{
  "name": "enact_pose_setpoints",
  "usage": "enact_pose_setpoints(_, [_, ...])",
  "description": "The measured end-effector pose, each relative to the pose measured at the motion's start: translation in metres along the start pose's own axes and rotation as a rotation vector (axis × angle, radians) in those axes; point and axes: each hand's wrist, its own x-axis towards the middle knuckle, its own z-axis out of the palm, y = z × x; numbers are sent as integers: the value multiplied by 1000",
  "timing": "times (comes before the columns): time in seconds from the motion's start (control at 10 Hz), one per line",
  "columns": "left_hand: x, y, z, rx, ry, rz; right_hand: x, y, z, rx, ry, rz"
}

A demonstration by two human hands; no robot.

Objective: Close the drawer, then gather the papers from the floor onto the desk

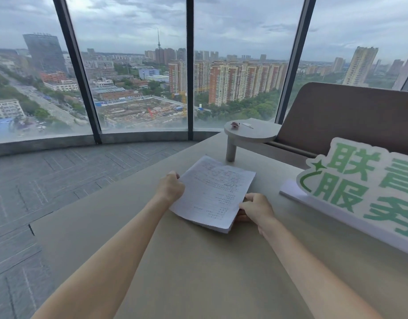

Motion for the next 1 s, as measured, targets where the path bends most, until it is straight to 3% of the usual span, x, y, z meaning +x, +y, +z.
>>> enact_pose_setpoints(0.6, [68,-10,10,280,0,143,21,-15,23,20,108,-13])
enact_pose_setpoints(1.0, [63,-9,9,577,97,227,31,-26,19,-317,95,-30])
